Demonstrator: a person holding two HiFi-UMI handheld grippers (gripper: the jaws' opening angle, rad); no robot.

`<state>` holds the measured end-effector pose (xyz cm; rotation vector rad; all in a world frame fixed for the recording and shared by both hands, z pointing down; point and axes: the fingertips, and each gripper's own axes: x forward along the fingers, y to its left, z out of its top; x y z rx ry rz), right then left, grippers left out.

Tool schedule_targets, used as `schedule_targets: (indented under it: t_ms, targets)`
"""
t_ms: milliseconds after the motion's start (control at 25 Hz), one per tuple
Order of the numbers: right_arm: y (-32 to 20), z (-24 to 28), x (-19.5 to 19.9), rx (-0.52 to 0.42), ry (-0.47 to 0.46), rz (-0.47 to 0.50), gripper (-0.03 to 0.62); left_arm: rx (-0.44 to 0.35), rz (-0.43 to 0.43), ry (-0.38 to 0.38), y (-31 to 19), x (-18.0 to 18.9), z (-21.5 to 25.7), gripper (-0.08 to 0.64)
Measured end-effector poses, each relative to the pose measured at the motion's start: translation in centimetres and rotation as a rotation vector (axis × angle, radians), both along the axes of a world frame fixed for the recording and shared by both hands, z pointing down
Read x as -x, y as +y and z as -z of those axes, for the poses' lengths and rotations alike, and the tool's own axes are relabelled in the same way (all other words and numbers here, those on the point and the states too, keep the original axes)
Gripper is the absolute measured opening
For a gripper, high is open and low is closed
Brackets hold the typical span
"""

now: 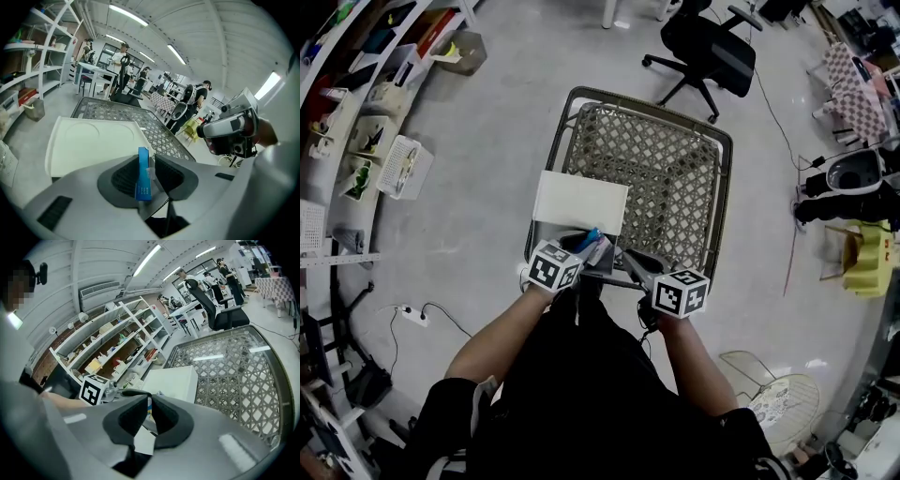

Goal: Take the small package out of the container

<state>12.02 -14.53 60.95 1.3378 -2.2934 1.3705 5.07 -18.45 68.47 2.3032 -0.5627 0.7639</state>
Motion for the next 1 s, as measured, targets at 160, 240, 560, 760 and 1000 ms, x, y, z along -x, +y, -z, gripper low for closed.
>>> schedule_targets:
  t_ms: [160, 240, 560, 760, 1000]
  targets:
    - [-0.1, -0.6, 0.1, -0.004, 0.044, 0.025, 0.038, -0.004, -0.055, -0.002, 0.6, -0.2, 0.3, 0.095]
    - [-0.4, -1.0, 0.3, -0.004, 0.069, 0.043, 0.046, -0.01, -0.082, 0.012, 1.3, -0.6, 0.7, 0.095]
    - [-1.9, -3.9, 0.6, 0.08, 0.047, 0.03, 0.094, -0.029, -0.176, 0.059, 4.5, -3.1, 1.8, 0.095]
    - [-2.0, -6.9, 0.2, 0.129, 0.126, 0.028, 0.092, -0.023, -0.18, 0.088, 5.2, -3.7, 1.9, 0.097]
    - [-2.5, -7.0, 0.8, 0.128, 0.1, 0.035, 0.091, -0.093, -0.157, -0.019, 4.4, -2.1, 0.8, 0.181]
